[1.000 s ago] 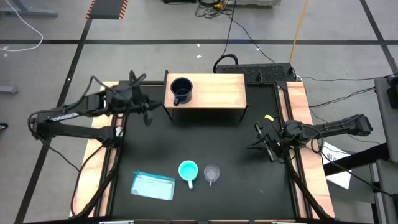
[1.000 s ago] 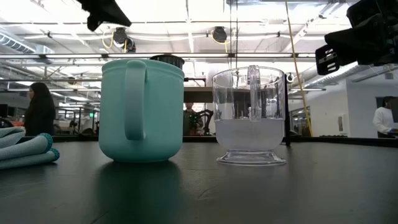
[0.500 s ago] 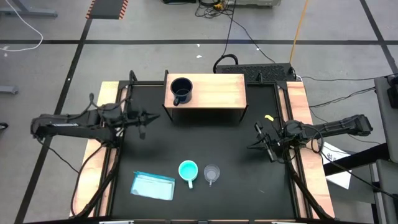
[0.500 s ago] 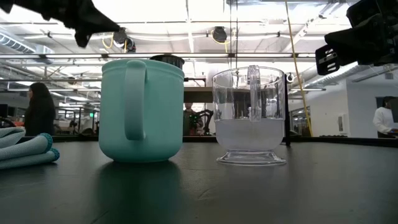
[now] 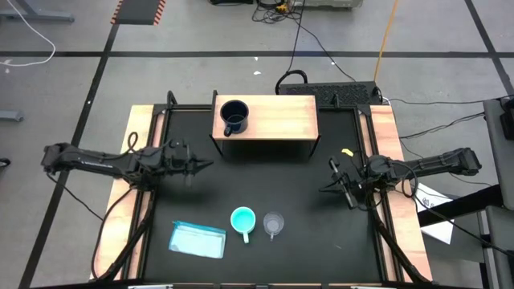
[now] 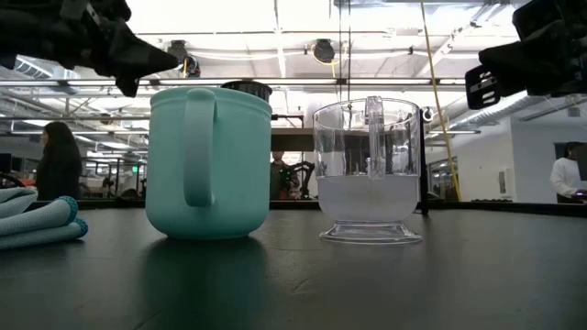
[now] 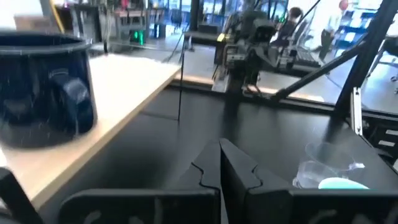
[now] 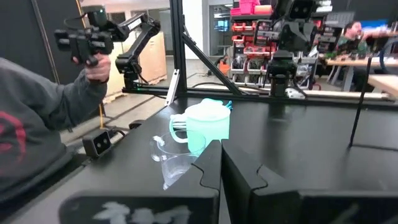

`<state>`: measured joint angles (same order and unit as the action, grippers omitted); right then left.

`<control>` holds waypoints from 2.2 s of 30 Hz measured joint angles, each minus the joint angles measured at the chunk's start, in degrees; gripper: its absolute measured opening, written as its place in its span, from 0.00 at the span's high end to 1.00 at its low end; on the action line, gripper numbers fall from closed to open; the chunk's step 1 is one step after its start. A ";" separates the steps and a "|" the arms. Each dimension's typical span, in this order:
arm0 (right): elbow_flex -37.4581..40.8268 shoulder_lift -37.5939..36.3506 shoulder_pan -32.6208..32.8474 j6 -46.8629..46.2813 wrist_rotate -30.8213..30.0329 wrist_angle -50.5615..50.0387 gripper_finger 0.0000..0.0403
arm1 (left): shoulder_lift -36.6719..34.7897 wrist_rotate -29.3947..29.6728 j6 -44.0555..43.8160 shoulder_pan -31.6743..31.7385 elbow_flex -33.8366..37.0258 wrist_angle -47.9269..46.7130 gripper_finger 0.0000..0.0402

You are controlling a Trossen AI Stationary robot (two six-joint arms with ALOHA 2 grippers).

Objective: Stack small to large cups/mugs on shelf
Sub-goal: Put the light blue mug on the shelf

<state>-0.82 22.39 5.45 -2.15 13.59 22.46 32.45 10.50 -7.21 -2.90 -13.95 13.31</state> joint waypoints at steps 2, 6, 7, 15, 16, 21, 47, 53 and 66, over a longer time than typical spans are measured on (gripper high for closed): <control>0.00 0.01 0.00 2.22 0.02 0.00 1.00 | -0.45 -0.06 1.68 -0.56 1.23 1.78 1.00; 0.01 0.02 0.00 4.29 0.01 0.00 1.00 | -2.39 0.89 4.02 -0.65 2.63 2.54 1.00; 0.00 0.02 0.00 4.42 0.00 0.00 1.00 | -3.12 1.37 4.80 -0.66 2.71 1.69 1.00; 0.01 0.00 0.00 4.56 0.00 0.00 1.00 | -12.31 3.25 6.96 -0.67 2.75 -3.97 1.00; 0.02 0.00 0.00 4.56 0.00 0.00 1.00 | -13.20 3.23 7.05 -0.70 2.73 -4.33 1.00; 0.02 0.02 0.00 4.56 0.01 0.00 1.00 | -16.47 4.43 7.49 -0.78 4.61 -4.30 1.00; 0.02 0.00 0.00 6.29 0.00 1.33 1.00 | -15.11 -18.05 14.55 -3.64 13.37 2.33 1.00; 0.00 0.02 0.00 6.29 0.00 1.33 1.00 | -15.11 -18.05 13.94 -3.62 13.37 2.48 1.00; 0.01 0.02 0.00 6.29 0.00 1.36 1.00 | -8.38 -17.02 3.09 -6.77 12.92 9.03 1.00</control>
<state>-0.81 22.41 5.45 4.14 13.58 23.81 24.08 -6.51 -4.11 -9.67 -1.03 22.34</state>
